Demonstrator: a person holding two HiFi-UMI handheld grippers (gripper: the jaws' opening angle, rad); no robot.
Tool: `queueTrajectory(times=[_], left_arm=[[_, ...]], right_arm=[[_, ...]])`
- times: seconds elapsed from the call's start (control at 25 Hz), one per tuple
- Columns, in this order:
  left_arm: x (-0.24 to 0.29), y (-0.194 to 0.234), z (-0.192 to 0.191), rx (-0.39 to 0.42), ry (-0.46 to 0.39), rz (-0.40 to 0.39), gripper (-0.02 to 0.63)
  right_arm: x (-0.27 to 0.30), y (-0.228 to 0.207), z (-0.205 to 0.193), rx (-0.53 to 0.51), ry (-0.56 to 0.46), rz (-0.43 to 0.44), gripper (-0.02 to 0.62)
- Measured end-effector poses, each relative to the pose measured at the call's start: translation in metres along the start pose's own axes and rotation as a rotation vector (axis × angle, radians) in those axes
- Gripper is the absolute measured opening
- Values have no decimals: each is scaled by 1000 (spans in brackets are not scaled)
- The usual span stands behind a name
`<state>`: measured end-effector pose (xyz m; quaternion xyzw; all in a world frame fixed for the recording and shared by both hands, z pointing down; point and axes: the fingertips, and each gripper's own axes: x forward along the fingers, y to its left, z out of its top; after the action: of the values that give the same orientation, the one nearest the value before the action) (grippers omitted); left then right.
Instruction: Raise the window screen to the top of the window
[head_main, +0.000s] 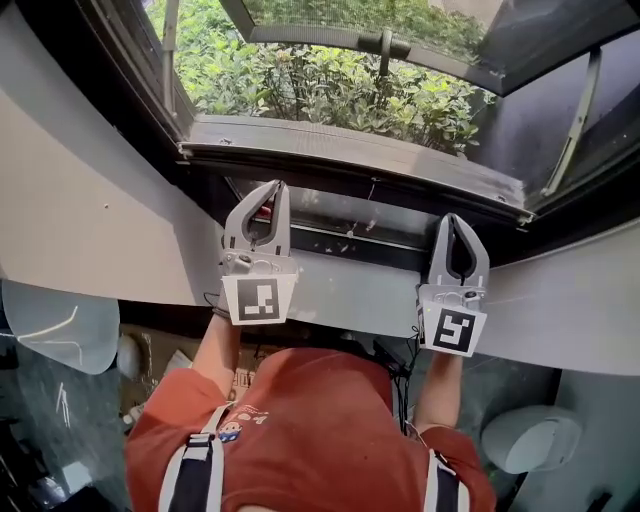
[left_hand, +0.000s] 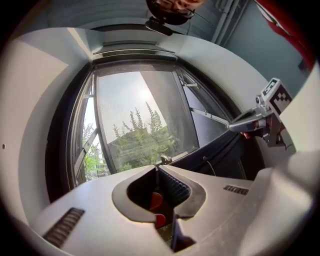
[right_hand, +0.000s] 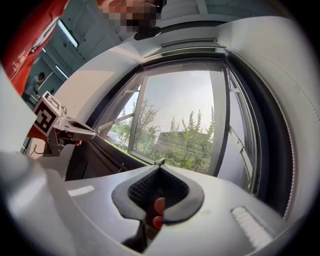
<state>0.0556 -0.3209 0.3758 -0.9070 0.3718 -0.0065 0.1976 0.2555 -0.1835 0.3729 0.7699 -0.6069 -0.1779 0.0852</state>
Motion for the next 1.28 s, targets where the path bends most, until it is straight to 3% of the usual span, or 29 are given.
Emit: queueTrajectory(times=[0.08,0.12,0.2,0.4,0.72,0.88,1.04,1.28], left_arm=[[2,-3,-5,65,16,-17,35],[3,-5,-7,97,25,-27,42],[6,-11,-13,176,41,-55,58],[17,-24,-27,445,92,-135,105],[32,-26,-49,731,188,-221,140],[36,-25,-56,819,218,-239,141],[38,-27,-59,847,233,-253,141],[42,-29,-65,925,270,-293,141]], right_arm=[[5,4,-1,-47,11,40,36],[6,6,-3,-76,25,64,89],[9,8,-9,-148,67,100,96],[16,16,-33,-395,181,173,156],[26,12,-56,-658,262,211,165],[31,11,-66,-727,304,235,165],[34,10,-78,-799,339,251,166],[34,10,-78,-804,343,269,166]])
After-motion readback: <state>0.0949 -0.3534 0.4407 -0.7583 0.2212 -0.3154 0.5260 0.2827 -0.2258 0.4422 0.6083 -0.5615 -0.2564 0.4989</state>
